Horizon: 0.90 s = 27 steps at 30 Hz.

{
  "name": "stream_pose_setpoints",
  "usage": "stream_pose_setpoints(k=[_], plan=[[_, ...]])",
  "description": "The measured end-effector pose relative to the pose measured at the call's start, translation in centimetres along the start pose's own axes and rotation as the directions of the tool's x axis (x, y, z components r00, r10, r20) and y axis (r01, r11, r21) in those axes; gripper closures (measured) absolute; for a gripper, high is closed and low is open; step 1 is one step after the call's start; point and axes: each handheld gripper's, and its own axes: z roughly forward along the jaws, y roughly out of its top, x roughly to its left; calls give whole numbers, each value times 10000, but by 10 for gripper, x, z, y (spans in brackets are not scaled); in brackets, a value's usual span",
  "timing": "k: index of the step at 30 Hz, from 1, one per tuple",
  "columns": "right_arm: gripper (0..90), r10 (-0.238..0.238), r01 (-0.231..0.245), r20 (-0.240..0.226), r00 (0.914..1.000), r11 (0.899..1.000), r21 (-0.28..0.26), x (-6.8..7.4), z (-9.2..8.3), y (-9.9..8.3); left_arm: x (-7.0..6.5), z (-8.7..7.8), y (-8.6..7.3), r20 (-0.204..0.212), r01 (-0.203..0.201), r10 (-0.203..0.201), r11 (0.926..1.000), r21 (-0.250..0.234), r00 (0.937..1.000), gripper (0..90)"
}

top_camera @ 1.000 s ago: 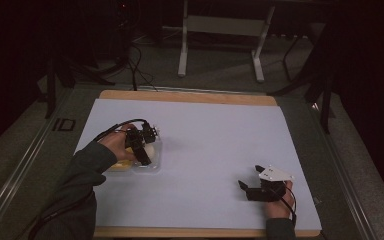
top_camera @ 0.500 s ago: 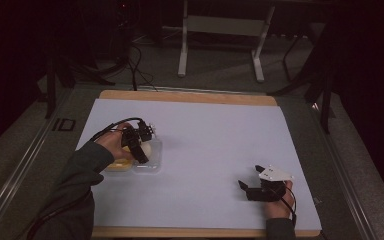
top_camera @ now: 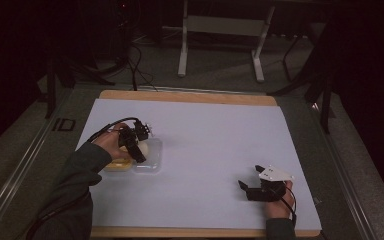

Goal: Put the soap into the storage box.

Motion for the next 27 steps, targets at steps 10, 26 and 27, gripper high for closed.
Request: stream_pose_setpoints(k=[10, 26, 27], plan=[[139, -2, 2, -1, 10000, 10000, 8, 0, 0, 0, 4, 0, -4, -88, 222, -222, 9998, -20, 9997, 248], [139, -15, 15, 11, 10000, 10000, 14, 0, 0, 0, 11, 1, -15, -144, 591, -589, 9982, 80, 9982, 248], [139, -15, 15, 11, 10000, 10000, 14, 0, 0, 0, 11, 1, -15, -144, 591, -589, 9982, 80, 9982, 248]])
